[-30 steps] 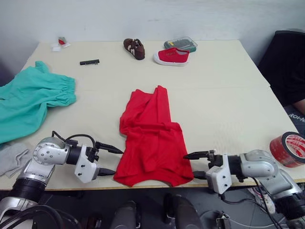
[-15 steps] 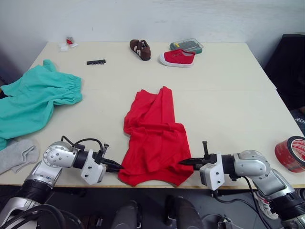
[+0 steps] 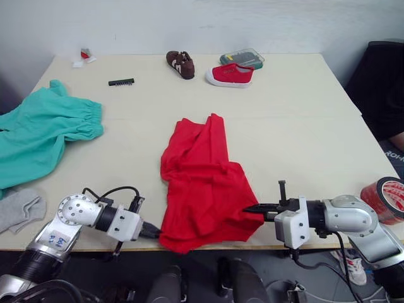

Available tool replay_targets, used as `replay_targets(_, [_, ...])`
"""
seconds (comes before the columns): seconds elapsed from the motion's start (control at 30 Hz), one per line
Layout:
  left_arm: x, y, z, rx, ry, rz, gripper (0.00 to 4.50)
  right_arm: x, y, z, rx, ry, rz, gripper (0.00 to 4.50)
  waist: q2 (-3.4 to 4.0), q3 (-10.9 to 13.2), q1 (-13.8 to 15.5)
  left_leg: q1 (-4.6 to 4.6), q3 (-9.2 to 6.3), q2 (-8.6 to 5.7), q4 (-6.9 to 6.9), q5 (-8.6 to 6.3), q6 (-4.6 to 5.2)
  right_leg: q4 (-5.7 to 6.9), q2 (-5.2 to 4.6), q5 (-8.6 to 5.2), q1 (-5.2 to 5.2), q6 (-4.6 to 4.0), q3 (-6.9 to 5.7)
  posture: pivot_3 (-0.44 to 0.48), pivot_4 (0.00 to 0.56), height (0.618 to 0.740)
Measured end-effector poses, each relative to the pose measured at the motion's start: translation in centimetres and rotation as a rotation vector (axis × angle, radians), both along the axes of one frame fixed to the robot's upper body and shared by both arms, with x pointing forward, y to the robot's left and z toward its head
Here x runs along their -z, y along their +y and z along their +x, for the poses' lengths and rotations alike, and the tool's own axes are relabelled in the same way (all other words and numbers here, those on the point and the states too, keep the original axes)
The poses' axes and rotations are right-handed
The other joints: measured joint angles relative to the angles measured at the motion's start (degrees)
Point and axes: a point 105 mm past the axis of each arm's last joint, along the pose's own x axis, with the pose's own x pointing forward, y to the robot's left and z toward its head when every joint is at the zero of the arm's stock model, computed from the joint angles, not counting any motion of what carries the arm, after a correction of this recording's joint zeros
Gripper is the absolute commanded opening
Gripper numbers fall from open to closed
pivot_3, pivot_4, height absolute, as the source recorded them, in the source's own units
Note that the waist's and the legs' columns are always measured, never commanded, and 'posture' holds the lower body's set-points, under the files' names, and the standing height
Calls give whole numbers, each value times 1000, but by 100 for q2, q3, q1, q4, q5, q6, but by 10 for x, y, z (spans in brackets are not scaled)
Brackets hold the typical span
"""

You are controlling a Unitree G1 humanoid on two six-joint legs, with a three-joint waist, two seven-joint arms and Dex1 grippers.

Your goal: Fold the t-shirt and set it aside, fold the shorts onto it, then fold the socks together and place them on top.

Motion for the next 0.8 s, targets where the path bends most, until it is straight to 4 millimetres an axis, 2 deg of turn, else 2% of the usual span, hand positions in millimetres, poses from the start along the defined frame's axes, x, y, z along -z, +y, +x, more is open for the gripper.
replay_targets(0.1, [2,2,-15,-50,149,-8,13,1,2,-22,3,192,22,37,1,2,12,-4,-10,4,0,-7,3,-7,0,-5,1,0,-3,0,150,740])
replay_targets(0.2, [-5,3,-27,-69,251,-10,13,-3,3,-35,1,302,48,37,0,5,17,-7,-13,3,2,-11,2,-18,0,-5,4,3,-4,0,150,740])
replay_targets(0.47, [-18,7,-64,-79,493,16,13,-7,0,-53,38,521,102,37,2,8,11,-10,-14,6,-2,-27,-11,-23,6,-26,-1,12,-5,0,150,740])
replay_targets(0.57, [-26,5,-69,-85,566,-12,13,-9,2,-62,30,579,113,37,5,9,19,-11,-17,6,-2,-27,-24,-21,7,-34,0,16,-6,0,150,740])
replay_targets(0.67, [-34,5,-64,-115,597,-44,13,-13,1,-62,37,583,111,37,5,10,23,-11,-17,4,0,-34,-16,-29,7,-33,4,19,-6,0,150,740])
replay_targets(0.7, [-38,3,-56,-137,592,-77,13,-15,1,-59,42,588,115,37,7,11,23,-11,-17,3,1,-40,-10,-31,6,-31,6,22,-4,0,150,740])
replay_targets(0.8, [-69,-7,-3,-252,516,-264,13,-44,1,-24,75,497,177,37,5,33,30,-40,-27,0,27,-24,-16,-43,6,-10,1,26,-6,0,150,740])
